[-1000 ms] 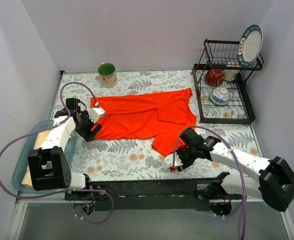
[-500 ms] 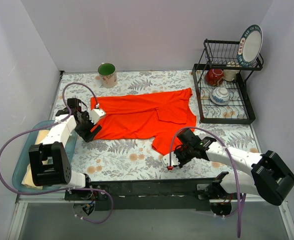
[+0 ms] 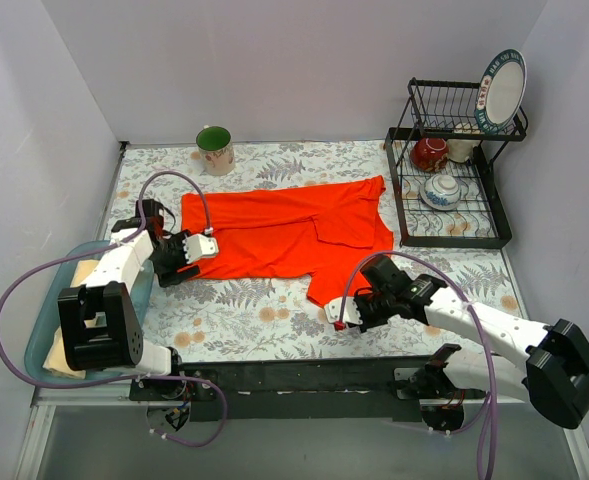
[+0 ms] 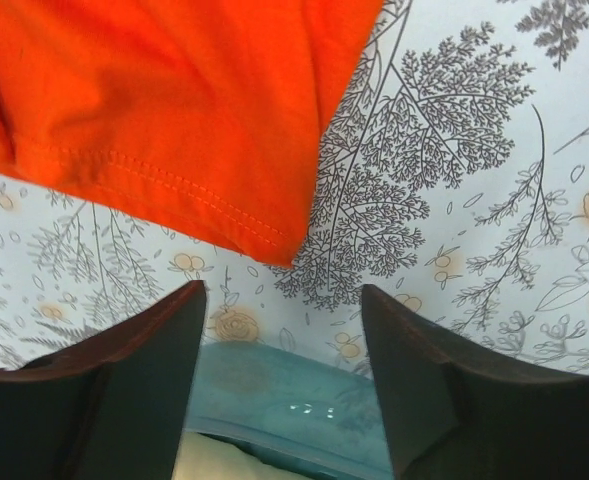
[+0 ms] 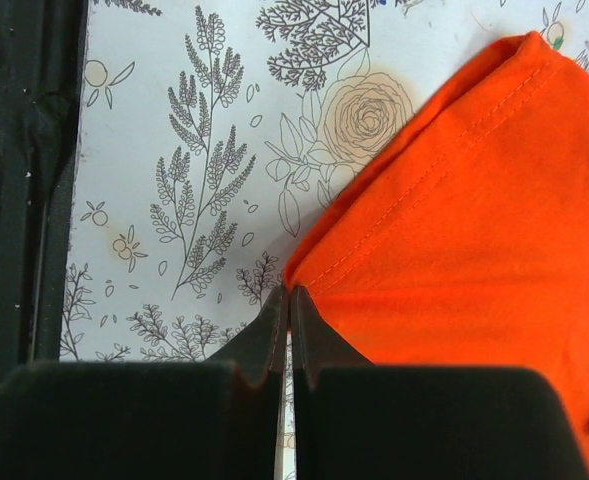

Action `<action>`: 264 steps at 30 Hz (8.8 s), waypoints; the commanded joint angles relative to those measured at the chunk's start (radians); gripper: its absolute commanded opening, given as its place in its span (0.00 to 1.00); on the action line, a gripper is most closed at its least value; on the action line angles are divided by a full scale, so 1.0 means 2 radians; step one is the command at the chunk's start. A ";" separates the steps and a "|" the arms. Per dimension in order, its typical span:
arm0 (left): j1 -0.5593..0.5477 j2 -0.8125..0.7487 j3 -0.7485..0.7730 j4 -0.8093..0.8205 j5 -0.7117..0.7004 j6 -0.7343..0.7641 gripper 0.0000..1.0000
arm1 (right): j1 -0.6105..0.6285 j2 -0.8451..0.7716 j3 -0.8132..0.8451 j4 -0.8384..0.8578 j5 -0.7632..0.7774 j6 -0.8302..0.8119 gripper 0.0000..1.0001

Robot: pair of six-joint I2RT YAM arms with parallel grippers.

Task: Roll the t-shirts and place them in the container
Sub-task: Fold the T-shirt at the center of the board.

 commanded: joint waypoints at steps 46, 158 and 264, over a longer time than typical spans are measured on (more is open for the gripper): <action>-0.006 0.025 -0.040 0.057 -0.018 0.070 0.00 | -0.058 -0.055 0.129 -0.060 0.074 0.194 0.01; -0.021 0.196 0.198 0.240 -0.169 -0.399 0.44 | -0.234 0.471 0.607 0.116 0.193 0.165 0.35; -0.002 0.097 -0.007 0.179 -0.081 -0.354 0.21 | -0.298 0.488 0.531 -0.225 0.054 -0.032 0.02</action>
